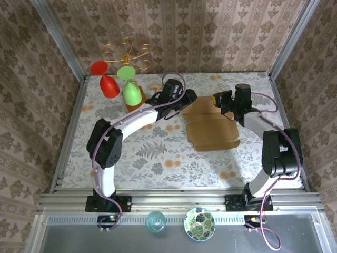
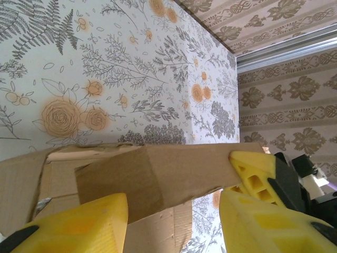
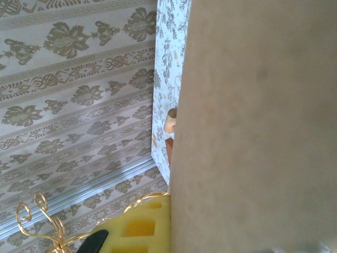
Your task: Fold the paper box
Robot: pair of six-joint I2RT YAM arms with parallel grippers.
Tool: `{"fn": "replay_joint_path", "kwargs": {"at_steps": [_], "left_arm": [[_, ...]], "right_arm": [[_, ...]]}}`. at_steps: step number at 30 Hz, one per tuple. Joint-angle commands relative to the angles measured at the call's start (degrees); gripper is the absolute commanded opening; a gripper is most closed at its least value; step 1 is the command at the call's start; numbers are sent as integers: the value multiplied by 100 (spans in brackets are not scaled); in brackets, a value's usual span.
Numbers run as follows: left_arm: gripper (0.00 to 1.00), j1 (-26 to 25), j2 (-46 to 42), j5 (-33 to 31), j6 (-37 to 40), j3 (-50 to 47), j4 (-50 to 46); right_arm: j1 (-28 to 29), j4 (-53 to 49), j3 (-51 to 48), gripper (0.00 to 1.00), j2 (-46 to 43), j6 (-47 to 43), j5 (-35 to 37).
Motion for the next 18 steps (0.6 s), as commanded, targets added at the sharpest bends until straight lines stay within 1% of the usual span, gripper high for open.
{"fn": "replay_joint_path", "kwargs": {"at_steps": [1,7,14,16,18], "left_arm": [[50,-50,217,94,-88,278,-91],[47,-71,502,193,-155,583,-30],[36,-90,502,170,-115,627,32],[38,-90,382,134,-8,578,32],[47,-92,155,68,188,472,-32]], "right_arm": [[-30,146,28,0,91,110,-116],[-30,249,-8,0,135,167,-121],[-52,334,-48,0,223,209,-154],[-94,346,-67,0,239,199,-164],[-166,301,-69,0,233,177,-194]]}}
